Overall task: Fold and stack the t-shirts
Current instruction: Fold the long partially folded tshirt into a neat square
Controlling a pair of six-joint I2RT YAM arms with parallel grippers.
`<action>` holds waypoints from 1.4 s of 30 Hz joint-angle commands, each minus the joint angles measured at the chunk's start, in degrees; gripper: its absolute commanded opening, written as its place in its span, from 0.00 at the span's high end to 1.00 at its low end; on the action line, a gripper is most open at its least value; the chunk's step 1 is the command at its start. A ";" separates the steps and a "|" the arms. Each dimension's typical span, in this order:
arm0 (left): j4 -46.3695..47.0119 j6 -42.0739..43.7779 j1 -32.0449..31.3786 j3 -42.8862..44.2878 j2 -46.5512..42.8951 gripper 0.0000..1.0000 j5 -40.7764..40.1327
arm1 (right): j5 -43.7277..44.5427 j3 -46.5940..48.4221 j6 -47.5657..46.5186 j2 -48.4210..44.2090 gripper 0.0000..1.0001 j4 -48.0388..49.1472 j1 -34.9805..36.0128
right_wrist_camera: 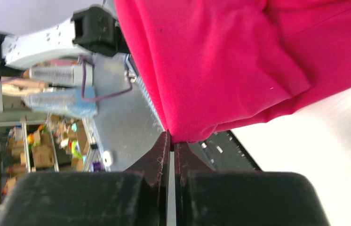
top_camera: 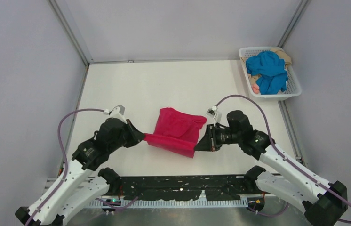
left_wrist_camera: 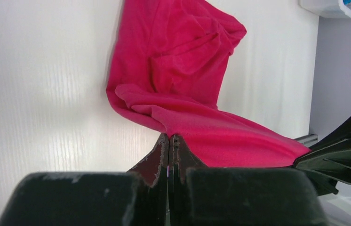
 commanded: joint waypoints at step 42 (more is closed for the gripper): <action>1.44 13.43 12.92 47.87 74.49 0.33 5.83 | 9.98 19.90 -3.16 45.20 0.48 7.20 -24.88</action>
